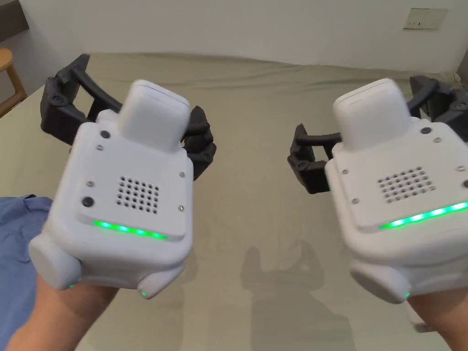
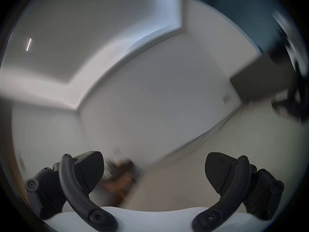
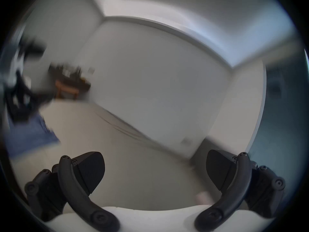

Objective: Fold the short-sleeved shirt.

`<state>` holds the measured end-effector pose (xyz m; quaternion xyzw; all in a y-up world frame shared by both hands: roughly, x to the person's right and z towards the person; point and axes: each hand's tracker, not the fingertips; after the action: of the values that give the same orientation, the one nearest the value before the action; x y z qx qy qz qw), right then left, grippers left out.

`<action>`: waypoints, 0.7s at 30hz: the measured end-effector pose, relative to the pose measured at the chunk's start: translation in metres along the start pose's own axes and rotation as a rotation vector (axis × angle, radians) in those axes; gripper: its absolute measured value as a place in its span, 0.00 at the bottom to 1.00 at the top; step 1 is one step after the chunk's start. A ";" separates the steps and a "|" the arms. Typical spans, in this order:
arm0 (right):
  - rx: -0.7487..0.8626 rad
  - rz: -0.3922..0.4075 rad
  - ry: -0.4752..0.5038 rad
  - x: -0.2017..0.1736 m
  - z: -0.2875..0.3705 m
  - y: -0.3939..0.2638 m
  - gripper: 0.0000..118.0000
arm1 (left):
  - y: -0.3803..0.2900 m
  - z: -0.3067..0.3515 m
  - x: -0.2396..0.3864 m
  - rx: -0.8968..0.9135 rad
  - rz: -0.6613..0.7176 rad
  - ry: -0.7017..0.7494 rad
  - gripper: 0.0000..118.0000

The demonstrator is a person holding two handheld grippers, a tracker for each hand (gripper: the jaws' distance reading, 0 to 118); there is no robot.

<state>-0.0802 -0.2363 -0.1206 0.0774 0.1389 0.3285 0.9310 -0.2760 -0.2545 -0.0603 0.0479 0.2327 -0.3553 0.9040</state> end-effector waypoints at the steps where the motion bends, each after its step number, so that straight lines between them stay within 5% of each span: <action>1: 0.041 0.205 -0.073 -0.012 0.001 -0.003 1.00 | -0.006 0.002 0.010 0.078 -0.217 0.038 0.99; 3: 0.170 0.613 -0.233 -0.036 0.000 -0.020 1.00 | -0.027 0.005 0.034 0.246 -0.699 0.160 0.99; 4: 0.238 0.755 -0.275 -0.043 -0.001 -0.030 1.00 | -0.043 0.002 0.043 0.312 -0.909 0.223 0.99; 5: 0.268 0.792 -0.292 -0.047 -0.002 -0.034 1.00 | -0.051 0.000 0.048 0.355 -1.029 0.250 0.99; 7: 0.193 0.594 -0.194 -0.042 -0.001 -0.025 1.00 | -0.044 -0.001 0.044 0.207 -0.766 0.171 0.99; 11: -0.069 -0.338 0.130 0.011 -0.005 -0.001 1.00 | -0.012 -0.008 -0.021 -0.204 0.474 -0.147 0.99; 13: -0.145 -0.735 0.275 0.038 -0.012 -0.011 1.00 | -0.036 -0.018 -0.047 -0.307 1.077 -0.289 0.99; 15: -0.156 -0.844 0.269 0.042 -0.012 -0.018 1.00 | -0.048 -0.021 -0.050 -0.362 1.236 -0.263 0.99; 19: -0.051 -0.533 0.061 0.024 0.001 -0.011 1.00 | -0.033 -0.007 -0.031 -0.213 0.811 -0.145 0.99; 21: -0.015 -0.507 0.060 0.022 0.006 -0.009 1.00 | -0.027 -0.001 -0.025 -0.135 0.689 -0.145 0.99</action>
<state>-0.0565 -0.2297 -0.1221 0.0236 0.1788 0.0878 0.9797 -0.3104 -0.2587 -0.0481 0.0383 0.1613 -0.0161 0.9860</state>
